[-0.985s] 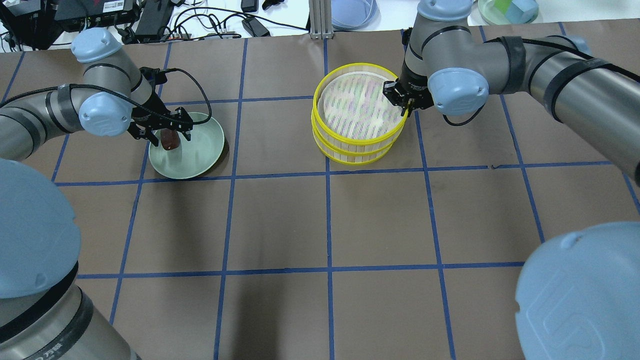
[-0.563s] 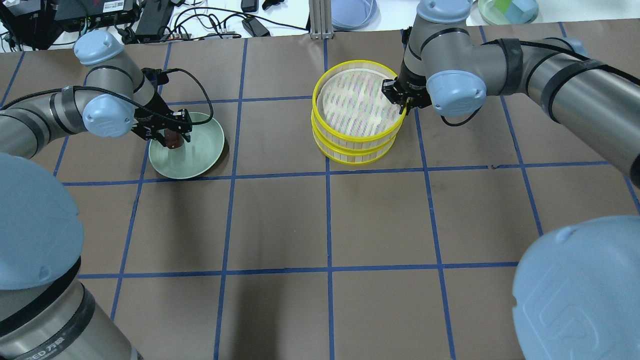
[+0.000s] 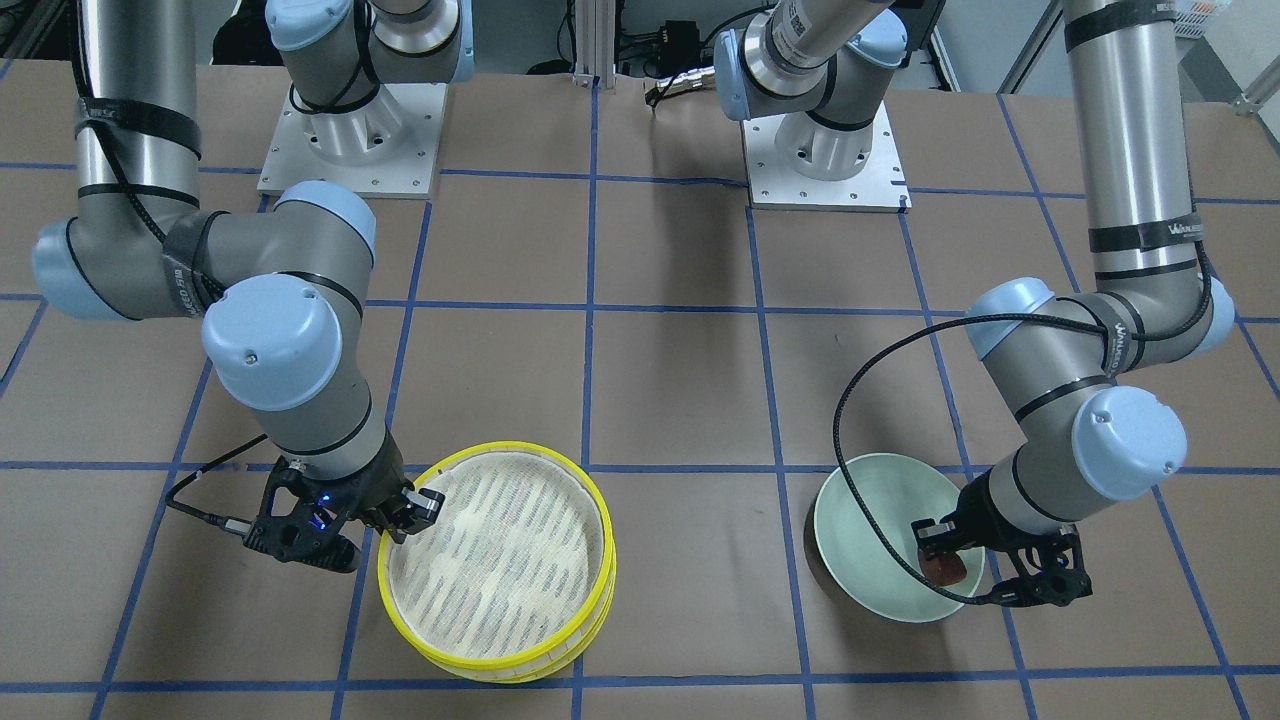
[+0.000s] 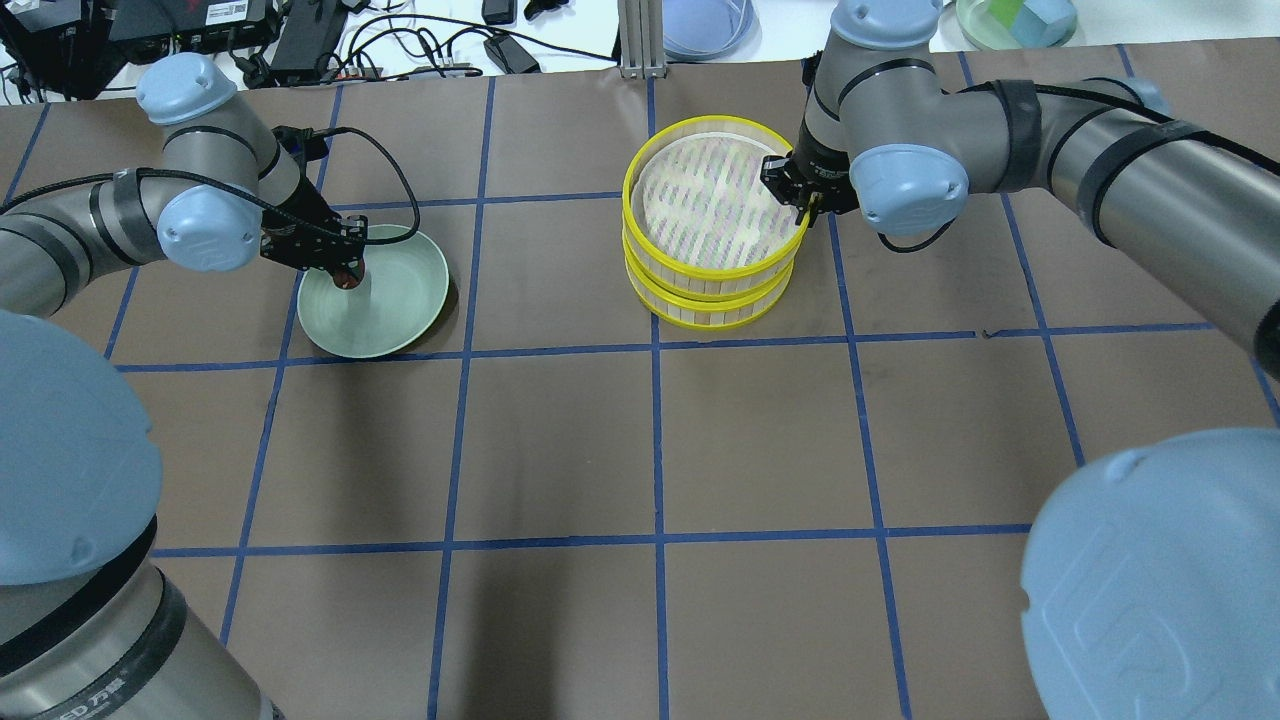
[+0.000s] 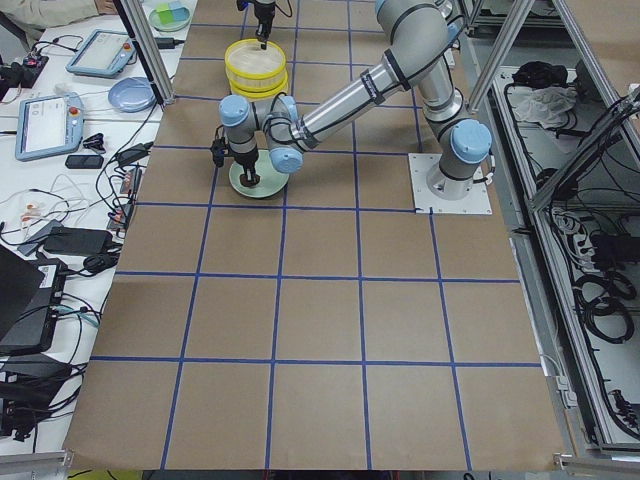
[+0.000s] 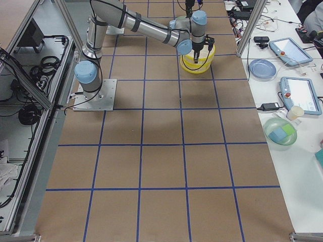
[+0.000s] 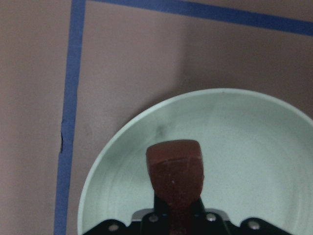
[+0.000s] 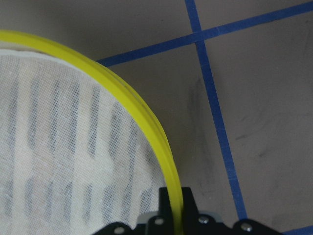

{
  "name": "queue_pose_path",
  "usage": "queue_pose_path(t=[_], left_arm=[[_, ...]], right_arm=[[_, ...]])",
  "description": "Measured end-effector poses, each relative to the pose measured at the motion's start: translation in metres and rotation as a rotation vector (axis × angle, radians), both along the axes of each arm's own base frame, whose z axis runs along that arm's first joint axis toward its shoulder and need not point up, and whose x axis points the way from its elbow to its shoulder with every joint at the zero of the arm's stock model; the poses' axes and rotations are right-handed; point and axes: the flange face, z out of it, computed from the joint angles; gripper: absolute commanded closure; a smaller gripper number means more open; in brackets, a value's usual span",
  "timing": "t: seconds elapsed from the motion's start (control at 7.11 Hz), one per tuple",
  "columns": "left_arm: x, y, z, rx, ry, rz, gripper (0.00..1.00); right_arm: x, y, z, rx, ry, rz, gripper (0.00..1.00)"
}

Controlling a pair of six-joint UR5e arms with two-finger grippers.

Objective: Stack buns with steamer

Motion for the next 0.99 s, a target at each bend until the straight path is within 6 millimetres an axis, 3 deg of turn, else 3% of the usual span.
queue_pose_path(t=[0.7,0.99], left_arm=[[0.000,0.001,0.038,-0.065,-0.015,0.100,1.00],[0.000,0.001,0.044,-0.075,-0.016,0.101,1.00]], right_arm=[[0.010,0.001,-0.004,0.006,0.011,-0.005,1.00],[0.008,0.000,-0.004,0.003,0.030,-0.004,1.00]])
